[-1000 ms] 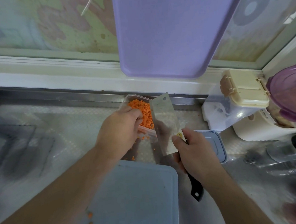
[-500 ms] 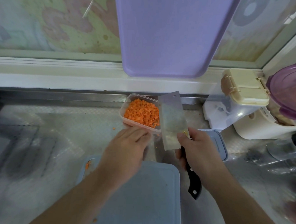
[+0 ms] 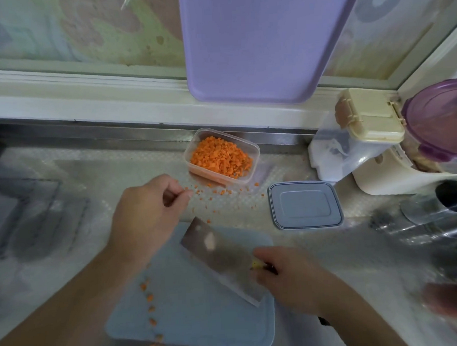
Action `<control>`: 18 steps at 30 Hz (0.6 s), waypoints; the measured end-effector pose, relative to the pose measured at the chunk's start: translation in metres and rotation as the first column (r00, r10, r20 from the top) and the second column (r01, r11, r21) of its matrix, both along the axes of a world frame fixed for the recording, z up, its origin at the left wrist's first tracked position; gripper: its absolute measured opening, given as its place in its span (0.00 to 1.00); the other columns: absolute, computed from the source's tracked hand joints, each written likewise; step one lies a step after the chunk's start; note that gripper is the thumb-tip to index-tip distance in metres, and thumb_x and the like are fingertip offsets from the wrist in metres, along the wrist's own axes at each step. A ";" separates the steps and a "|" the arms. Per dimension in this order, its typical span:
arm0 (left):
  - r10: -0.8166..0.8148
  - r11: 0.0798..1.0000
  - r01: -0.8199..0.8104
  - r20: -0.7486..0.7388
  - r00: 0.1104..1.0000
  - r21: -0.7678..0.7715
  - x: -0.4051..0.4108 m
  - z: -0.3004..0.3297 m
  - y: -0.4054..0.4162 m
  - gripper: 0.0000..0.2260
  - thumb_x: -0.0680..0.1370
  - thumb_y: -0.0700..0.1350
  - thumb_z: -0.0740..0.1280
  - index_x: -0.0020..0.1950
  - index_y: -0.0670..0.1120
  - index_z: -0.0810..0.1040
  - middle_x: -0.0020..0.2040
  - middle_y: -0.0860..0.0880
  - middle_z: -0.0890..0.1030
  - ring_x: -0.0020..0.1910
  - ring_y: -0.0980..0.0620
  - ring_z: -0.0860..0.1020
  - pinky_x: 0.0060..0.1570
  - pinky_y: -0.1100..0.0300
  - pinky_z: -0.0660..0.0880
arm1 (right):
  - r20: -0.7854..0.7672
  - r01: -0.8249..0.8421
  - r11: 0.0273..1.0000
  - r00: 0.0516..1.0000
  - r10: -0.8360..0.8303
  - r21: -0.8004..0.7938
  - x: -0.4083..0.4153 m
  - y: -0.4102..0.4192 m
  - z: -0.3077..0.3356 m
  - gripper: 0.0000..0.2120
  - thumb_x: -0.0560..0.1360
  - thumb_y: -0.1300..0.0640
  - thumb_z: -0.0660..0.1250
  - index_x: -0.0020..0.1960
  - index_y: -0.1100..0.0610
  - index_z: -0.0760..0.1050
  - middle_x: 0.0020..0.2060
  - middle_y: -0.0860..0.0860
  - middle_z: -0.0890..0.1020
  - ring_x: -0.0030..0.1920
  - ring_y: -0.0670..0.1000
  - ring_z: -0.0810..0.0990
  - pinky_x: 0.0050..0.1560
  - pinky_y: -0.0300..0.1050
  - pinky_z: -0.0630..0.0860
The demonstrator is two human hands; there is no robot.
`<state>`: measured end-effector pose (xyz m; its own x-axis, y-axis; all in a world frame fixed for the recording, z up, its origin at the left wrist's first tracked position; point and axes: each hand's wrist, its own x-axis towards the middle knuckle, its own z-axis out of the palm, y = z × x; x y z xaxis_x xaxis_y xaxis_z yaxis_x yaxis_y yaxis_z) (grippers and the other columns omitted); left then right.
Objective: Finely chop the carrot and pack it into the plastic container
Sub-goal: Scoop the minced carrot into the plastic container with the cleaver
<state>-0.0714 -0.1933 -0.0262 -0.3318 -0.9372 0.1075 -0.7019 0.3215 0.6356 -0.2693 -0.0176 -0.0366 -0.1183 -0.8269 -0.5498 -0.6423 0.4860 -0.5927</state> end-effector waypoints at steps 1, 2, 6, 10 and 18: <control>-0.038 0.998 0.038 -0.007 0.999 0.043 -0.001 -0.001 0.003 0.07 0.76 0.51 0.78 0.40 0.52 0.83 0.33 0.60 0.83 0.34 0.62 0.81 0.40 0.59 0.79 | -0.043 -0.017 1.000 0.999 0.017 -0.008 0.003 0.001 -0.002 0.09 0.78 0.49 0.65 0.44 0.51 0.67 0.34 0.45 0.74 0.36 0.45 0.72 0.39 0.46 0.70; -0.088 0.992 0.088 -0.013 0.996 0.093 -0.003 -0.003 0.006 0.07 0.76 0.51 0.77 0.41 0.53 0.83 0.33 0.61 0.83 0.34 0.63 0.81 0.43 0.57 0.80 | -0.099 -0.032 0.999 0.995 0.030 -0.020 0.006 0.003 -0.004 0.08 0.77 0.49 0.66 0.45 0.48 0.67 0.35 0.44 0.74 0.38 0.46 0.74 0.40 0.46 0.71; -0.269 0.942 0.263 -0.001 0.963 0.208 -0.016 -0.013 0.018 0.06 0.82 0.44 0.69 0.52 0.53 0.86 0.39 0.64 0.85 0.37 0.64 0.82 0.49 0.55 0.81 | -0.366 -0.122 0.980 0.929 0.057 -0.157 0.012 0.014 -0.017 0.08 0.77 0.48 0.65 0.55 0.44 0.70 0.48 0.44 0.74 0.51 0.51 0.76 0.48 0.49 0.76; -0.319 0.919 0.313 -0.014 0.948 0.239 -0.033 -0.016 0.036 0.05 0.79 0.44 0.74 0.52 0.52 0.87 0.41 0.60 0.85 0.40 0.68 0.79 0.45 0.73 0.73 | -0.422 -0.129 0.953 0.907 0.001 -0.275 0.011 0.020 -0.026 0.11 0.72 0.49 0.69 0.54 0.47 0.76 0.48 0.46 0.76 0.50 0.54 0.77 0.41 0.49 0.76; -0.281 0.858 0.270 -0.040 0.959 0.437 -0.093 -0.026 0.055 0.17 0.83 0.38 0.61 0.71 0.46 0.77 0.57 0.51 0.84 0.57 0.49 0.82 0.61 0.49 0.78 | -0.413 0.511 0.814 0.701 -0.581 -0.277 -0.059 -0.002 -0.016 0.19 0.74 0.62 0.64 0.65 0.61 0.71 0.61 0.59 0.73 0.62 0.63 0.72 0.67 0.56 0.68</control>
